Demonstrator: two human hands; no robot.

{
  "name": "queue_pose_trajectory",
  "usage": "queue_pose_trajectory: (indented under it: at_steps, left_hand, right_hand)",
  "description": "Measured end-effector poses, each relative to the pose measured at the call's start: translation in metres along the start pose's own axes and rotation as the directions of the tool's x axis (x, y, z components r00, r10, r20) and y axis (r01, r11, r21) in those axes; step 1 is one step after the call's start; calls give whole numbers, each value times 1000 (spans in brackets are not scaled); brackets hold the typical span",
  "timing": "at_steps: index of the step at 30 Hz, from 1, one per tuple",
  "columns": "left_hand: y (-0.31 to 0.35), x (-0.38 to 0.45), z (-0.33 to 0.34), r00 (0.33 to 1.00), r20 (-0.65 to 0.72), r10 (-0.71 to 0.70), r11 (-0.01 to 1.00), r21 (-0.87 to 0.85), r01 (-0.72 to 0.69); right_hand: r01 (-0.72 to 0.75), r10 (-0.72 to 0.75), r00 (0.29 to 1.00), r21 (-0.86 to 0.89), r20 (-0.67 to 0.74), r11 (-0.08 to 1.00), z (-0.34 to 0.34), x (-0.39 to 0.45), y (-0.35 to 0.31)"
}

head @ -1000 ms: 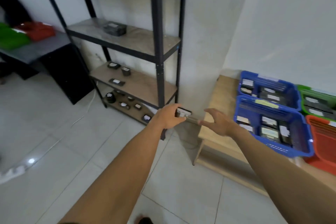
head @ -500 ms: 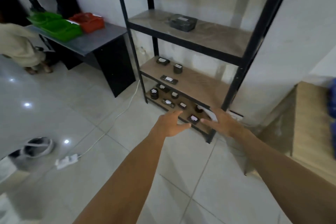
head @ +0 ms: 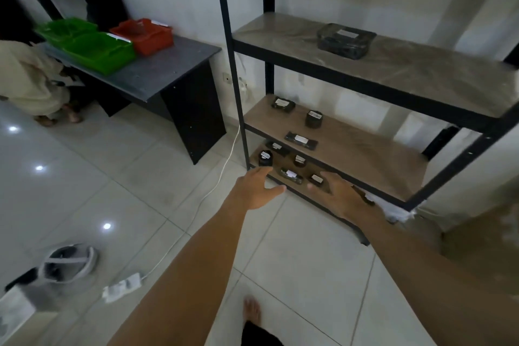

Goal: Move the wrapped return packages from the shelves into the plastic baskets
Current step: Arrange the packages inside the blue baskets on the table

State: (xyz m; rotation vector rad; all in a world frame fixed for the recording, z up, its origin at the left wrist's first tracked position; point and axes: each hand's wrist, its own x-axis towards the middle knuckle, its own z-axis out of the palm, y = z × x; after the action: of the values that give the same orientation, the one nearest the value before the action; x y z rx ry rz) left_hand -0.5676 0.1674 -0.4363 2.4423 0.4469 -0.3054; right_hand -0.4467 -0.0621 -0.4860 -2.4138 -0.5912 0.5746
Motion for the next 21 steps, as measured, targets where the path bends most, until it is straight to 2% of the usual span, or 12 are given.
queue_pose_trajectory:
  at_steps: [3, 7, 13, 17, 21]
  left_hand:
    - [-32, 46, -33, 1000, 21, -11, 1000, 1, 11]
    - [-70, 112, -79, 999, 36, 14, 999, -37, -12]
    - [-119, 219, -124, 995, 79, 62, 995, -85, -55]
    - [-153, 305, -135, 987, 124, 103, 992, -89, -92]
    - [-186, 384, -136, 970, 187, 155, 983, -124, -133]
  right_hand:
    - [-48, 48, 999, 69, 8, 996, 38, 94, 23]
    - [-99, 105, 994, 158, -29, 983, 34, 140, -50]
    - [-196, 225, 970, 258, -88, 946, 59, 250, -81]
    - [-315, 366, 923, 307, -123, 898, 80, 321, -87]
    - [-459, 528, 846, 406, -73, 790, 94, 393, -92]
